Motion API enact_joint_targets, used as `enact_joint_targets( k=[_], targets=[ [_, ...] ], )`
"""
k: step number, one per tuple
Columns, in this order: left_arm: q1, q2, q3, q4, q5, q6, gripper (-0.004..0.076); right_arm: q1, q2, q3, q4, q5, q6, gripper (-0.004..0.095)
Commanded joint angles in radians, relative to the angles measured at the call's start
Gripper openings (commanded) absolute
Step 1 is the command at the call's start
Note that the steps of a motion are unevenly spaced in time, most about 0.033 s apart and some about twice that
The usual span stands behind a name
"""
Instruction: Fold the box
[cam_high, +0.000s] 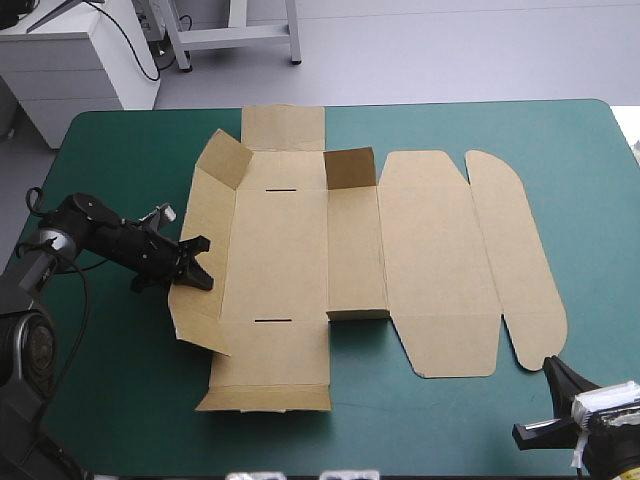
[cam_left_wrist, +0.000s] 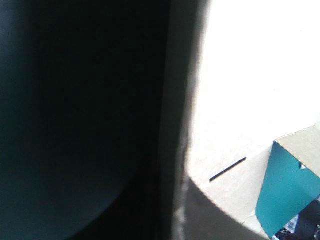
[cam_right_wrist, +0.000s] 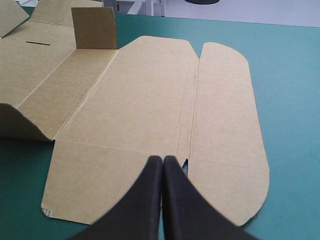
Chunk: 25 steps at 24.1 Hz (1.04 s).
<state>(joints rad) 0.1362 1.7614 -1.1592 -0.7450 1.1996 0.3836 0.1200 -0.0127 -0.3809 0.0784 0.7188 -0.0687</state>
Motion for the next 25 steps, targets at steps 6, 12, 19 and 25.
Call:
enact_joint_targets(
  k=[6,12,19,25],
  targets=[
    [-0.153,-0.066,-0.248,0.334,0.096,-0.016,-0.0008,0.004,-0.023,-0.022,-0.003,-0.075,-0.003,-0.0020],
    [-0.280,-0.066,-0.431,0.549,0.090,-0.007,-0.0008,0.004,-0.023,-0.022,-0.003,-0.077,-0.003,-0.0020],
    [-0.474,-0.066,-0.526,0.954,0.054,0.133,-0.0008,0.004,-0.023,-0.022,-0.003,-0.077,-0.003,-0.0020],
    [-0.636,-0.064,-0.526,1.292,-0.240,0.135,-0.0008,0.004,-0.023,-0.022,-0.003,-0.078,-0.003,-0.0020]
  ],
)
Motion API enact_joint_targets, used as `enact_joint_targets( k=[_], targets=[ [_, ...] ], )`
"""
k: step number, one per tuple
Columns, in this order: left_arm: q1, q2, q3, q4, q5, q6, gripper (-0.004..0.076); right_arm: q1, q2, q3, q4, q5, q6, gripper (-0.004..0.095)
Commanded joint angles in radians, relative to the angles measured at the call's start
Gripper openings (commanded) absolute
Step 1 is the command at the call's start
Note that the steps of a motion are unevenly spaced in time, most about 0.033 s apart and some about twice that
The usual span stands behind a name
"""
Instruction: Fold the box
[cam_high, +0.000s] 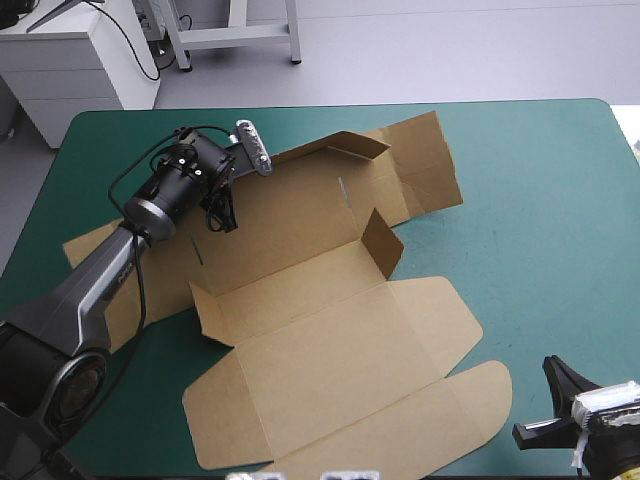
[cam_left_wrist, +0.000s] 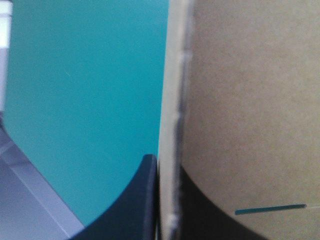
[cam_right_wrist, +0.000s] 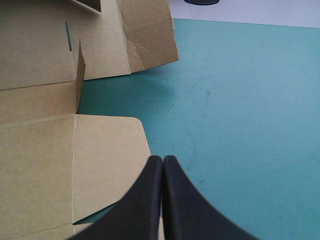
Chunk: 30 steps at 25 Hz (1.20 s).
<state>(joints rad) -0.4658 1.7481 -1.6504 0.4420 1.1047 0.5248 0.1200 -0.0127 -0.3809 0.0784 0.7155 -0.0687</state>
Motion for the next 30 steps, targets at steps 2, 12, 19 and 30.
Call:
enact_joint_targets(
  k=[2,12,19,30],
  targets=[
    [-0.064,-0.050,-0.035,0.140,-0.231,-0.002,-0.0008,0.004,-0.023,-0.022,-0.003,-0.075,-0.003,-0.0020],
    [-0.243,-0.061,0.143,0.610,-0.324,-0.346,-0.0009,0.004,-0.023,-0.022,-0.003,-0.075,-0.003,-0.0020],
    [-0.423,-0.133,0.413,1.169,-0.277,-0.786,-0.0008,0.004,-0.023,-0.022,-0.003,-0.075,-0.003,-0.0020],
    [-0.472,-0.152,0.575,1.292,-0.169,-0.898,-0.0008,0.004,-0.023,-0.022,-0.003,-0.075,-0.003,-0.0020]
  ],
)
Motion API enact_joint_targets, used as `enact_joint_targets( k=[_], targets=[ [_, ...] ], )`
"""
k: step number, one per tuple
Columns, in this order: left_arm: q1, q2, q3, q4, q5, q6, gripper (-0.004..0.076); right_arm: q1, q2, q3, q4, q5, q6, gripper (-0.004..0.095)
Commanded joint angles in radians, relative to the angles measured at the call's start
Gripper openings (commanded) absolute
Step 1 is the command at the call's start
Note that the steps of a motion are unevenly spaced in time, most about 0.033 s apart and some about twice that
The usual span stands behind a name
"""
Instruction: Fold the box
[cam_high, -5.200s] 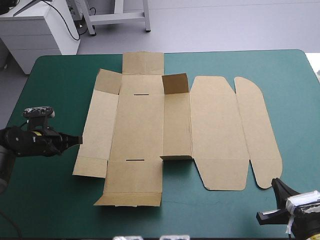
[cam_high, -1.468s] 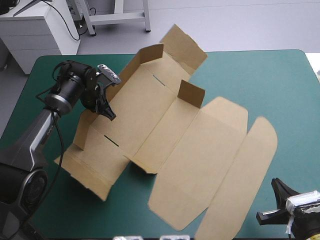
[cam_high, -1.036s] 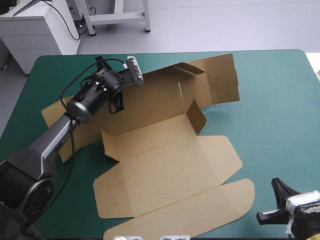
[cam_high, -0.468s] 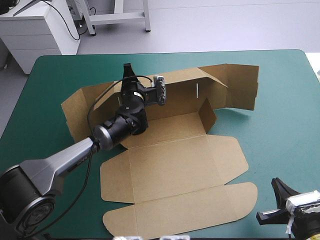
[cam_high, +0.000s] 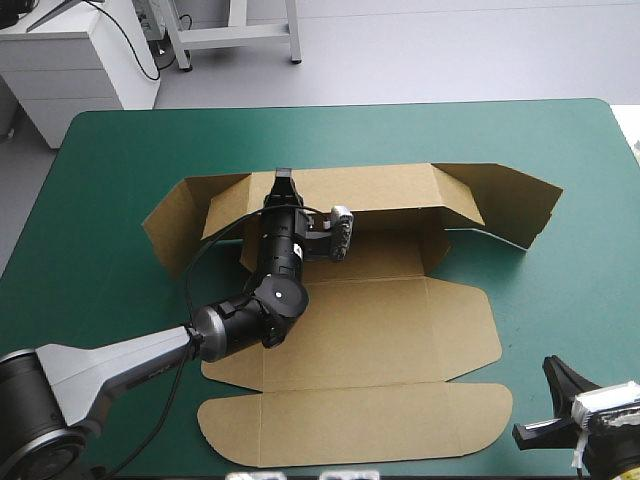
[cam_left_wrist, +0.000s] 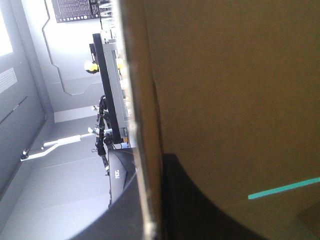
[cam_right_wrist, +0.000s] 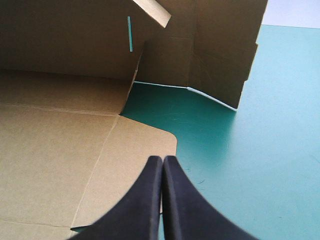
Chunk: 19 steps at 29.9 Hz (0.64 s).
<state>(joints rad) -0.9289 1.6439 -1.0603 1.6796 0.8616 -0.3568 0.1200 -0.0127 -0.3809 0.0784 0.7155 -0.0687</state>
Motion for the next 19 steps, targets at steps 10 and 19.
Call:
enact_joint_targets(
  k=[10,19],
  targets=[
    [-0.009,-0.048,-0.015,0.054,0.090,-0.019,-0.0008,0.004,0.246,-0.196,-0.012,-0.047,0.204,-0.0017],
    [-0.009,-0.048,-0.015,0.056,0.049,-0.019,-0.0008,0.004,0.873,-0.734,-0.012,0.174,0.069,-0.0018]
  ],
)
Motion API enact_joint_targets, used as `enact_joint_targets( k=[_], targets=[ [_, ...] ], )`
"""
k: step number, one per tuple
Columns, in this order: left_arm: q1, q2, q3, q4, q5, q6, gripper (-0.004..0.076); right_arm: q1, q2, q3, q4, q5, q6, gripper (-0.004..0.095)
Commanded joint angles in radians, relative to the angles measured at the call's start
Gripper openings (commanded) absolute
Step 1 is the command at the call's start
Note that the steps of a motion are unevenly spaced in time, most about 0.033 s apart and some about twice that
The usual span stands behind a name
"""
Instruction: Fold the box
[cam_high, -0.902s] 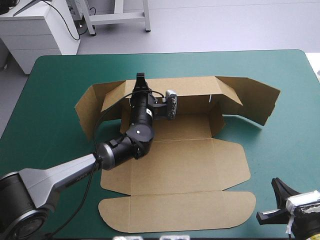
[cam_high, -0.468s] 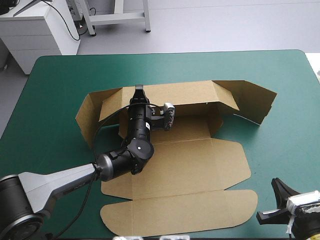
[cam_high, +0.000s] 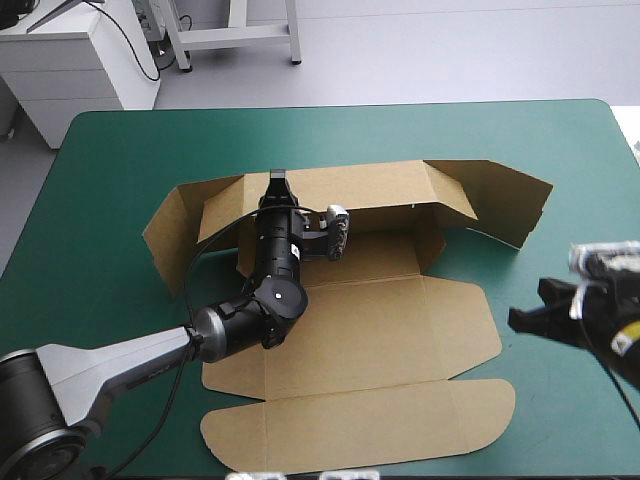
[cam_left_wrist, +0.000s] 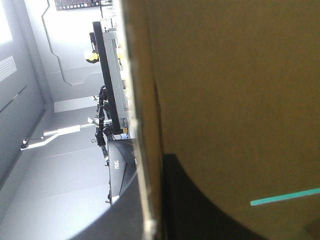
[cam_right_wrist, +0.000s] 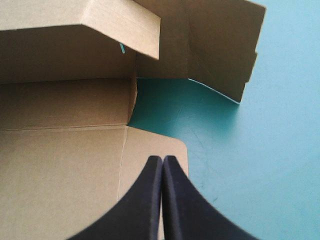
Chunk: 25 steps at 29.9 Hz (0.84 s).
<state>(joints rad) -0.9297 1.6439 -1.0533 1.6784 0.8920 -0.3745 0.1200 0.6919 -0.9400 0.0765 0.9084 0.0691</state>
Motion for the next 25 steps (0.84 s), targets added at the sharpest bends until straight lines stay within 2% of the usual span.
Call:
enact_joint_targets(
  k=[1,8,14,19,25],
  targets=[
    [-0.008,-0.048,-0.022,0.057,0.019,-0.001,-0.0008,0.004,0.232,-0.237,-0.010,-0.019,-0.074,-0.0018],
    [-0.008,-0.048,-0.022,0.057,0.022,-0.001,-0.0008,0.004,0.586,-0.647,-0.010,0.016,-0.101,-0.0018],
    [-0.008,-0.048,-0.022,0.057,0.027,-0.001,-0.0008,0.004,0.833,-0.896,-0.010,0.068,-0.113,-0.0020],
    [-0.008,-0.048,-0.022,0.057,0.027,-0.001,-0.0008,0.004,0.984,-0.996,-0.008,0.068,-0.113,-0.0020],
    [-0.008,-0.048,-0.022,0.057,0.024,0.005,-0.0008,0.004,1.095,-1.006,-0.010,0.076,-0.113,-0.0020]
  ],
)
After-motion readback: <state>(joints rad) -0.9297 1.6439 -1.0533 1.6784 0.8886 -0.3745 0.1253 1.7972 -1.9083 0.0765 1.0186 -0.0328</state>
